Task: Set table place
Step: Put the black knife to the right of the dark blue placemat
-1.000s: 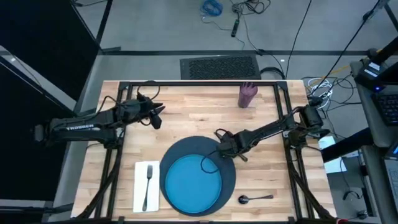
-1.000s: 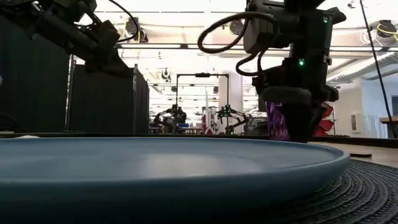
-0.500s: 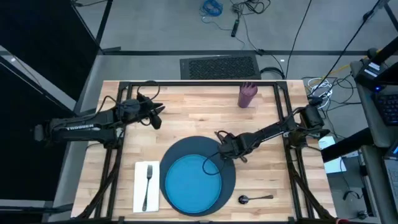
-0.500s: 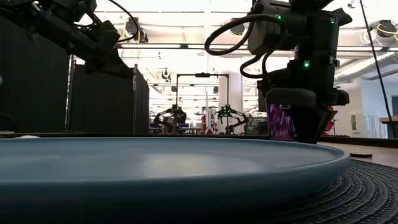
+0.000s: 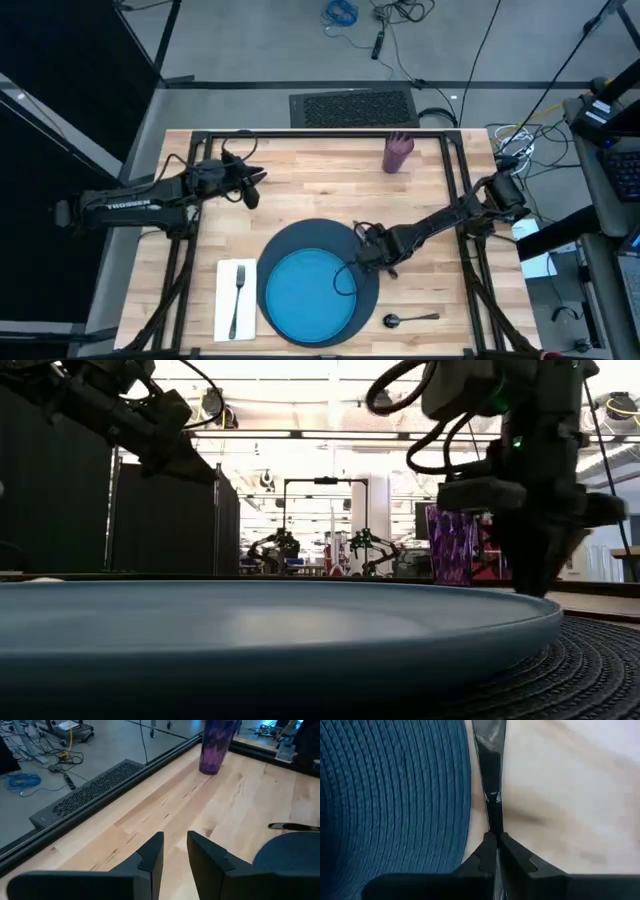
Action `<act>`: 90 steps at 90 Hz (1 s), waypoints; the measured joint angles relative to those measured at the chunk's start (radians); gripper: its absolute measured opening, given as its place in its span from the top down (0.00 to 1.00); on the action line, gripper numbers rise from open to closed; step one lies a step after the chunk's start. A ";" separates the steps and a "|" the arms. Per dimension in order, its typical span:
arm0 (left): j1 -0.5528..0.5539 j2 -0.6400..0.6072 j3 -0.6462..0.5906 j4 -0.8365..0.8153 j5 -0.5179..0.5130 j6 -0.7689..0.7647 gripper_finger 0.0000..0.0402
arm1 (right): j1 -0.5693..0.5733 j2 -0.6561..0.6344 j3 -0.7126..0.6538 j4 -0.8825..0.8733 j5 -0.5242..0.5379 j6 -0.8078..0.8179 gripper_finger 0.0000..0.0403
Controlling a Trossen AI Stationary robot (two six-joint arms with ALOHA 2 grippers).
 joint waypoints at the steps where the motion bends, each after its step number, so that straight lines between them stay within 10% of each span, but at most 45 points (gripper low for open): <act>1: 0.000 0.000 0.000 0.000 0.000 0.000 0.82 | 0.003 0.000 0.000 0.000 0.000 0.012 1.00; 90: 0.000 0.000 0.000 0.004 0.000 0.001 0.82 | 0.263 0.004 -0.003 0.144 0.046 0.661 1.00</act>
